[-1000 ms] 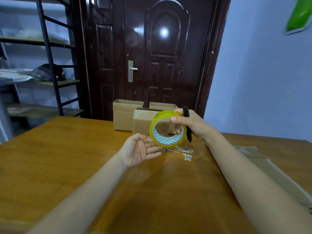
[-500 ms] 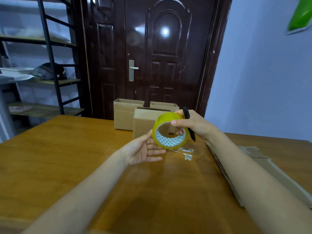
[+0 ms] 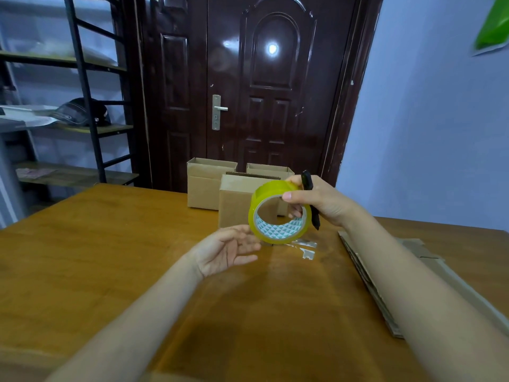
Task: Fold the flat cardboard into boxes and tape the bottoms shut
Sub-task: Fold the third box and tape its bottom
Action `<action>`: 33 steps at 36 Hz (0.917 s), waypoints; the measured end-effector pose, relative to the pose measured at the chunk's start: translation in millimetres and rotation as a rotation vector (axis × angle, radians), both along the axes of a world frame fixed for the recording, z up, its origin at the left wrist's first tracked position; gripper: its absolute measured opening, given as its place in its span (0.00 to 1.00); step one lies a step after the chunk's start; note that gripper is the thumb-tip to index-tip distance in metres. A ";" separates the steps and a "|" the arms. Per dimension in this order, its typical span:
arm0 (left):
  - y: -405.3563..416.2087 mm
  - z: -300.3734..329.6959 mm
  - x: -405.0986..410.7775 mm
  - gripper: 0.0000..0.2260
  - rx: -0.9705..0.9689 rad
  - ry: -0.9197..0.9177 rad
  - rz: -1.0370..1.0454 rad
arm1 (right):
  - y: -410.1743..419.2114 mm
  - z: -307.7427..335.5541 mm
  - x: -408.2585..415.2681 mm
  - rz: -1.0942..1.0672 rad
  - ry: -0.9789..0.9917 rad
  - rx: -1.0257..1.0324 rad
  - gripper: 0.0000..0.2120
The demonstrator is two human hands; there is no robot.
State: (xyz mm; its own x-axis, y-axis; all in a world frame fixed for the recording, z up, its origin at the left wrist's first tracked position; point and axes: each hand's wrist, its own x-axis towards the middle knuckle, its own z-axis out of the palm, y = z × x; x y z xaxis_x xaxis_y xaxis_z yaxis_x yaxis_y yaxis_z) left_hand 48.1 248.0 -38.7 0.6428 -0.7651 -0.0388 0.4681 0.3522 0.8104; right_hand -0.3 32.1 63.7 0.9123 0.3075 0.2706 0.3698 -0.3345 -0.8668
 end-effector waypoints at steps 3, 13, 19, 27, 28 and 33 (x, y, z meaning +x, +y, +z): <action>1.9 -3.2 -1.0 0.16 -0.060 -0.060 0.016 | 0.2 -1.7 -0.7 0.002 0.015 -0.003 0.15; 1.7 -2.2 -4.0 0.19 -0.086 -0.080 0.096 | 2.5 -2.2 2.5 0.013 0.029 0.075 0.25; 1.4 1.7 -1.5 0.12 0.079 -0.188 0.146 | 3.9 0.8 3.4 0.001 0.021 0.041 0.19; 4.8 17.8 6.7 0.12 0.196 -0.161 0.158 | 2.7 10.6 3.1 0.001 0.012 -0.047 0.19; 6.7 23.0 8.7 0.12 0.213 -0.166 0.150 | 1.5 13.7 2.8 0.011 0.019 -0.062 0.17; 8.7 59.1 19.1 0.07 0.329 -0.209 0.134 | -2.0 31.5 4.2 0.026 0.023 -0.085 0.11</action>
